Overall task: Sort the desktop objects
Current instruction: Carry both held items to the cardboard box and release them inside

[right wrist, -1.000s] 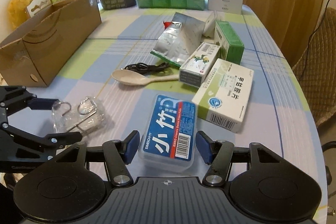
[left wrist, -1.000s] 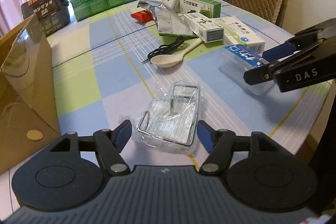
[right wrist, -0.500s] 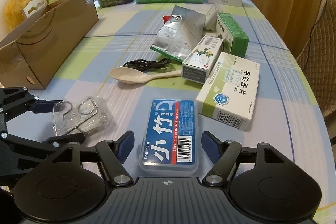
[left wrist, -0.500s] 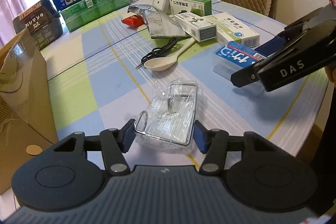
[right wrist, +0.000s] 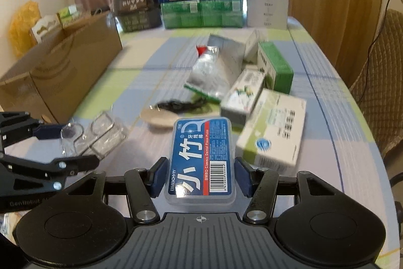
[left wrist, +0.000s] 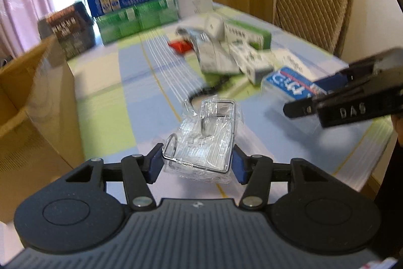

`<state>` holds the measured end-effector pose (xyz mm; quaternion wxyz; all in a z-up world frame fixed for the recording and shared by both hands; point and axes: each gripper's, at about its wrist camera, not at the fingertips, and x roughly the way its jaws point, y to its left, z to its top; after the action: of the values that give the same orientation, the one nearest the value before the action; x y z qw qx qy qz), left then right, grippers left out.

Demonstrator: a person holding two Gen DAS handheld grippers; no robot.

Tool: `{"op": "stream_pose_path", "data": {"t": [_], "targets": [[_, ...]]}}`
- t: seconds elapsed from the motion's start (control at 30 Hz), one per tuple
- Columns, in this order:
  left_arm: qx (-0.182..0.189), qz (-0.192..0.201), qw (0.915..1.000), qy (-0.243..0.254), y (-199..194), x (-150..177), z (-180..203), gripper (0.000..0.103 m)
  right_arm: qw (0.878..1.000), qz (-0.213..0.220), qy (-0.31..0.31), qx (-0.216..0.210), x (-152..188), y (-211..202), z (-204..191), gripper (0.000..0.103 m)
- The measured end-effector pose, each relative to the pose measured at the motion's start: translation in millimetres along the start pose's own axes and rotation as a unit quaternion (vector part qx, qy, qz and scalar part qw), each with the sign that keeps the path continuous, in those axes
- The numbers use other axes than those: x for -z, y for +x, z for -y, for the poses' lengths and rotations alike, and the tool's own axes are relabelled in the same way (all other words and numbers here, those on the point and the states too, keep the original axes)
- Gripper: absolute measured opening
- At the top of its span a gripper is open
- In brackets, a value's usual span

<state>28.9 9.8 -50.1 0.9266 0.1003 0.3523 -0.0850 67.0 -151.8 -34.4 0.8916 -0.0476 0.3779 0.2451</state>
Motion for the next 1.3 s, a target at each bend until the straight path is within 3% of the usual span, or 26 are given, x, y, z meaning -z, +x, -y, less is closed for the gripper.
{"op": "stream_pose_path", "data": {"t": [0.17,0.37,0.6,0.8,1.0,1.3], "targets": [[-0.03,0.026,0.9989,-0.025,-25.8,-30.6,-28.9,0.05,0.999,0.04,-0.017,-0.019,-39.0,-19.0,-21.2,0.054],[-0.101,0.048,0.9931,-0.033,-78.2,-53.0,-97.4,0.05,0.991,0.085,-0.063,-0.078,-106.5,-30.8,-80.6,0.054],[-0.164,0.015,0.9851,-0.049,-101.3,-41.0,-193.0,0.05,0.979,0.073,-0.116,-0.149,-148.1,5.6,-182.1,0.054],[-0.162,0.0,0.9847,-0.065,-87.9,-22.5,-236.4,0.05,0.974,0.037,-0.148,-0.165,-151.8,59.7,-240.4,0.054],[-0.151,0.002,0.9862,-0.068,-70.7,-14.5,-253.4,0.05,0.973,0.019,-0.161,-0.165,-150.4,92.1,-254.9,0.054],[-0.149,-0.011,0.9869,-0.061,-50.9,-7.1,-260.0,0.056,0.971,0.015,-0.162,-0.173,-149.8,101.9,-254.7,0.054]]}}
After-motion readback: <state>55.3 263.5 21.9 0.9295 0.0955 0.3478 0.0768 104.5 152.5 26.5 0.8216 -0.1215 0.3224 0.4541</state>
